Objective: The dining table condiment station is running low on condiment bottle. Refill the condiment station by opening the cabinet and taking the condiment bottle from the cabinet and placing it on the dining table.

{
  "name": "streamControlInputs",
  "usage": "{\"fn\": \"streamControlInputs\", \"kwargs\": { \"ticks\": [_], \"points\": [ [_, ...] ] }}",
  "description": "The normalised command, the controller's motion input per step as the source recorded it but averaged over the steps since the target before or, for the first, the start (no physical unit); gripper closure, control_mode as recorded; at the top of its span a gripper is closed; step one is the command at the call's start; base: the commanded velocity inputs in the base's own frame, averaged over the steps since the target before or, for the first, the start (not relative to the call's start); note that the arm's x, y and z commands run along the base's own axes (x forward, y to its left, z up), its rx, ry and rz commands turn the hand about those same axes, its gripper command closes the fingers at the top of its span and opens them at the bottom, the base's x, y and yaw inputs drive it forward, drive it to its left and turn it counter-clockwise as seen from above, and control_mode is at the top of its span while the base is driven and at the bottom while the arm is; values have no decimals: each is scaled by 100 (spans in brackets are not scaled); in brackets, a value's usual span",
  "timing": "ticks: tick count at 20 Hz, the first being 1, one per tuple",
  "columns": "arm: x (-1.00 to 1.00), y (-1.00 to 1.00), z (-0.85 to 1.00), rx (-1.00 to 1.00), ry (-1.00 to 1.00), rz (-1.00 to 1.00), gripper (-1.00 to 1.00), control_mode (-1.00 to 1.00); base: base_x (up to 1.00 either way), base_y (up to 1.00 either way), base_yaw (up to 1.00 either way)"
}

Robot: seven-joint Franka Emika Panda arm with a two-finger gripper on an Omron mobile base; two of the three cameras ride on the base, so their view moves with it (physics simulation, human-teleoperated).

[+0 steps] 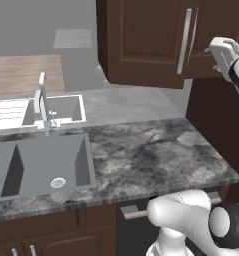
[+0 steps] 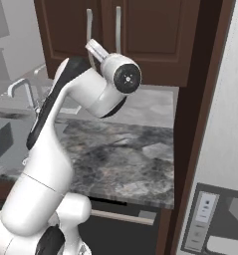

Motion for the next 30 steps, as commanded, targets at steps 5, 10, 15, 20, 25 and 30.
{"fn": "streamControlInputs", "kwargs": {
  "ticks": [5, 10, 15, 20, 25, 30],
  "points": [
    [60, 1, 0, 14, 11, 7, -100, -100, 0, 0, 0],
    [35, 0, 0, 11, 9, 5, -100, -100, 0, 0, 0],
    [20, -2, 0, 13, 10, 8, -100, -100, 0, 0, 0],
    [40, 0, 0, 10, 12, 5, -100, -100, 0, 0, 0],
    [35, 0, 0, 10, 11, 7, -100, -100, 0, 0, 0],
    [11, 21, 0, 4, 13, 4, -100, -100, 0, 0, 0]
  ]
}}
